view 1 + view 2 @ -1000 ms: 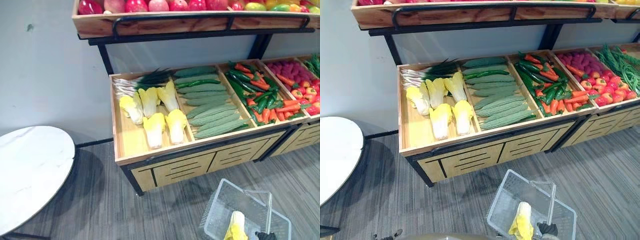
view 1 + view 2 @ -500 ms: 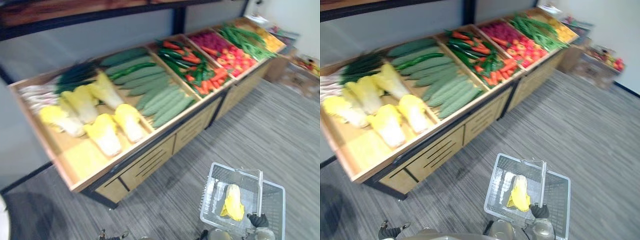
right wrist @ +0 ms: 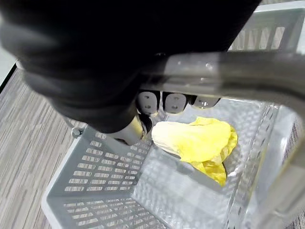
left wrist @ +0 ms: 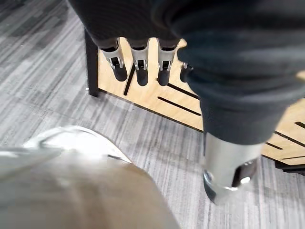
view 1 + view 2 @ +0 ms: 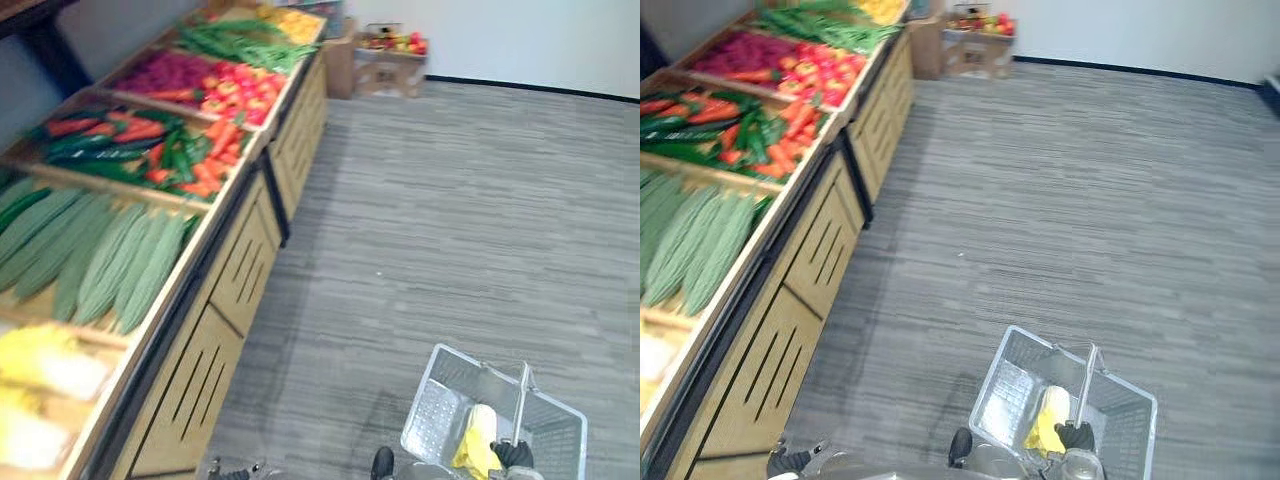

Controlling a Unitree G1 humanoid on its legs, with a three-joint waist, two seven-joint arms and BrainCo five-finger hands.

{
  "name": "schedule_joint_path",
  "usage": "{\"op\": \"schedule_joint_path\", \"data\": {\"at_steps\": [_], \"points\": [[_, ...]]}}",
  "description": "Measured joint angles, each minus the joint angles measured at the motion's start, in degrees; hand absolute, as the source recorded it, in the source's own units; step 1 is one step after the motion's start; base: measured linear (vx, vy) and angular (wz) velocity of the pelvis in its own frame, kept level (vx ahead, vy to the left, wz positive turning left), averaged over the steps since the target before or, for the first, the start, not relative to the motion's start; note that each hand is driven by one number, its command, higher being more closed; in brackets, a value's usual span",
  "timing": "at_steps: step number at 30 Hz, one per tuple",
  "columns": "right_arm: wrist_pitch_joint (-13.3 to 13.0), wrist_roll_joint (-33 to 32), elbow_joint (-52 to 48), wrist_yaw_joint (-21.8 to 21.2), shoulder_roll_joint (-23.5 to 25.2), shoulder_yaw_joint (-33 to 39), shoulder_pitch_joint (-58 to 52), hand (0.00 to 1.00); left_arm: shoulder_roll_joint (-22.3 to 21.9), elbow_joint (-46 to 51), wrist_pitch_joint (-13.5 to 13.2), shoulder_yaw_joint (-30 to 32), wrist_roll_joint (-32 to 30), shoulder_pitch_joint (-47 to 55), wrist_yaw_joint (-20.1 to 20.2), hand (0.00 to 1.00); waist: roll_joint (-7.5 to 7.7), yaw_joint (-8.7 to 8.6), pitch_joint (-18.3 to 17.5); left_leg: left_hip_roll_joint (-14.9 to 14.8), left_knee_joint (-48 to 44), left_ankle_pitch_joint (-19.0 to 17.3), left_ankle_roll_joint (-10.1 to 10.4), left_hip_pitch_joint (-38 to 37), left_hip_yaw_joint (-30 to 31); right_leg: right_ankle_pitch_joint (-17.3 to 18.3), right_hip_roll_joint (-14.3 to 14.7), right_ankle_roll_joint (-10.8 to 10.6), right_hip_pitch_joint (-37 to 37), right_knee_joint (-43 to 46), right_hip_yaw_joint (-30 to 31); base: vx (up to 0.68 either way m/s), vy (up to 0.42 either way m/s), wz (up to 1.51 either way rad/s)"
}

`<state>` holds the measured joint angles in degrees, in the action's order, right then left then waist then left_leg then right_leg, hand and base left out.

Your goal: Pick vegetable in the basket

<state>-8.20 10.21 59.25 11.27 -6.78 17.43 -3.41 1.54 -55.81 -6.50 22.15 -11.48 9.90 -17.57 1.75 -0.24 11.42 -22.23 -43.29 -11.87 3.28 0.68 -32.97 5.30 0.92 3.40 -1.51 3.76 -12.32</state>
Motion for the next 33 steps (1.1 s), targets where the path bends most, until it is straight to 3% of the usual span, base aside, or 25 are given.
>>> {"op": "schedule_joint_path", "data": {"at_steps": [1, 3, 4, 6, 8, 9, 10, 11, 16, 22, 24, 26, 27, 30, 33], "points": [[-0.1, 0.0, 0.0, 0.0, -0.1, 0.0, -0.1, 1.0, -0.5, 0.0, -0.3, -0.6, 0.1, 0.2, -0.2, 0.0, -0.09, 0.47, 0.1, 3.6, 2.6, -0.8, 0.7, 1.5, 8.2, -0.4, -0.5, -0.3, -0.1, 0.2, 2.5, 0.12, 0.048, -1.33], [0.0, 0.0, 0.1, 0.2, -0.2, 0.1, -0.3, 1.0, -0.3, 0.2, -0.7, -1.2, 0.2, 0.5, -0.3, 0.0, -0.09, 0.49, 0.1, 6.7, 8.2, -1.7, 2.1, 2.2, 15.2, -0.6, -1.0, -0.6, 0.0, 0.4, 5.3, 0.11, 0.109, -0.99], [0.0, -0.1, 0.0, 0.3, -0.1, 0.1, -0.2, 1.0, -0.4, 0.5, -0.8, -1.6, 1.2, 0.7, -0.4, 0.0, -0.22, 0.49, 0.1, 9.1, 15.9, -2.3, 3.1, 2.2, 21.3, -1.0, -1.2, -1.4, 0.4, 0.3, 8.1, 0.1, 0.185, -0.89], [-0.1, -0.2, -0.2, 0.4, -0.2, 0.0, -0.1, 1.0, -0.7, 0.5, -0.8, -1.6, 2.2, 0.7, -0.4, 0.0, -0.67, 0.56, 0.0, 11.4, 25.6, -1.9, 3.2, 2.2, 28.1, -1.4, -1.3, -2.7, 1.3, 0.1, 11.0, 0.06, 0.228, -0.89], [-0.1, -0.4, -0.5, 0.6, -1.2, 0.0, -0.2, 1.0, -1.5, 0.5, -0.8, -1.7, 2.3, 0.7, -0.4, 0.0, -2.23, 0.56, -0.1, 12.4, 32.6, 1.5, 3.5, 2.2, 32.4, -1.3, -0.8, -4.7, 2.6, 0.2, 13.2, 0.02, 0.262, -0.7], [-0.1, -1.0, -0.8, 0.7, -2.1, 0.0, -0.4, 1.0, -2.3, 0.3, -0.8, -1.8, 2.3, 0.6, -0.4, 0.0, -4.1, 0.59, 0.0, 11.9, 33.9, 4.3, 4.5, 2.3, 33.1, -1.0, 0.0, -5.8, 2.8, 0.2, 13.9, 0.03, 0.333, -0.56], [0.0, -1.4, -0.9, 0.8, -1.5, 0.0, -0.6, 1.0, -2.1, 0.0, -0.8, -1.8, 2.4, 0.1, -0.4, 0.0, -3.56, 1.16, -0.2, 13.0, 34.1, 3.8, 4.6, 2.3, 31.4, -1.4, -1.5, -6.8, 2.8, 0.2, 15.2, 0.07, 0.358, -0.45], [-0.2, -1.6, -2.6, 0.8, -0.3, 0.0, -1.9, 1.0, -1.0, -0.1, -0.9, -2.3, 2.3, -0.2, -0.6, 0.0, -1.84, 1.19, -0.6, 15.5, 35.6, 3.9, 3.4, 2.1, 30.5, -1.8, -4.2, -7.5, 3.3, -0.4, 15.4, 0.08, 0.341, -0.26], [-0.7, -1.7, -2.9, 0.8, 0.4, 0.1, -3.0, 1.0, -0.1, -0.1, -0.9, -2.8, 2.2, -0.6, -0.7, 0.0, 0.04, 2.07, -1.5, 20.7, 39.0, 4.6, -0.1, 0.1, 28.3, -1.4, -9.0, -10.0, 3.3, -1.1, 16.9, 0.11, 0.222, -0.06], [-1.2, -1.7, -3.1, 0.2, 1.2, -0.2, -1.9, 1.0, 0.9, -0.2, -0.9, -4.2, 1.7, -0.7, -0.5, 0.0, 0.34, 2.52, -1.7, 22.2, 39.6, 3.5, -1.3, -2.0, 26.4, -1.4, -10.4, -10.5, 3.3, -0.3, 17.4, 0.16, 0.094, -0.15], [-1.2, -1.7, -3.2, 0.1, 1.1, 0.2, -1.7, 1.0, 0.9, -0.2, -0.8, -4.3, 1.7, -0.6, -0.2, 0.0, 0.35, 2.68, -1.6, 22.2, 38.9, 2.5, -1.8, -2.8, 25.9, -0.7, -10.2, -11.6, 4.2, 3.0, 17.3, 0.08, 0.02, -0.12], [-1.6, -1.8, -3.6, 0.0, 1.2, 0.8, -1.6, 1.0, 0.8, -0.2, -0.8, -4.4, 1.7, -0.7, 0.0, 0.0, 0.04, 2.76, -1.5, 21.8, 37.2, 0.8, -2.8, -3.9, 25.9, 1.3, -10.0, -12.3, 7.2, 13.4, 17.1, 0.05, 0.027, -0.03], [-1.7, -2.2, -5.0, 0.1, 1.4, 1.6, -2.0, 1.0, 0.9, 0.0, -0.8, -4.7, 1.7, -0.6, 0.1, 0.0, 0.04, 2.64, -1.4, 21.6, 35.6, -0.7, -3.1, -4.5, 25.9, 1.3, -9.8, -12.2, 10.7, 23.0, 16.9, 0.02, 0.044, 0.03], [-2.0, -4.0, -8.6, 0.7, 3.7, 2.3, -4.0, 1.0, 1.2, 1.3, -0.4, -4.8, 1.7, 0.2, 0.1, 0.0, 1.72, 2.97, -0.9, 22.3, 31.1, -6.1, -5.3, -7.7, 26.6, 1.1, -10.9, -10.3, 17.7, 43.8, 15.6, 0.07, 0.027, -0.02], [-2.4, -4.0, -9.5, 0.8, 4.3, 2.1, -5.1, 1.0, 1.1, 1.5, -0.4, -4.6, 1.8, -0.8, 0.1, 0.0, 1.7, 2.85, -1.1, 20.7, 29.9, -8.1, -5.2, -8.2, 27.1, 4.7, -9.5, -8.5, 22.3, 43.9, 11.1, 0.2, -0.021, 0.12]]}}
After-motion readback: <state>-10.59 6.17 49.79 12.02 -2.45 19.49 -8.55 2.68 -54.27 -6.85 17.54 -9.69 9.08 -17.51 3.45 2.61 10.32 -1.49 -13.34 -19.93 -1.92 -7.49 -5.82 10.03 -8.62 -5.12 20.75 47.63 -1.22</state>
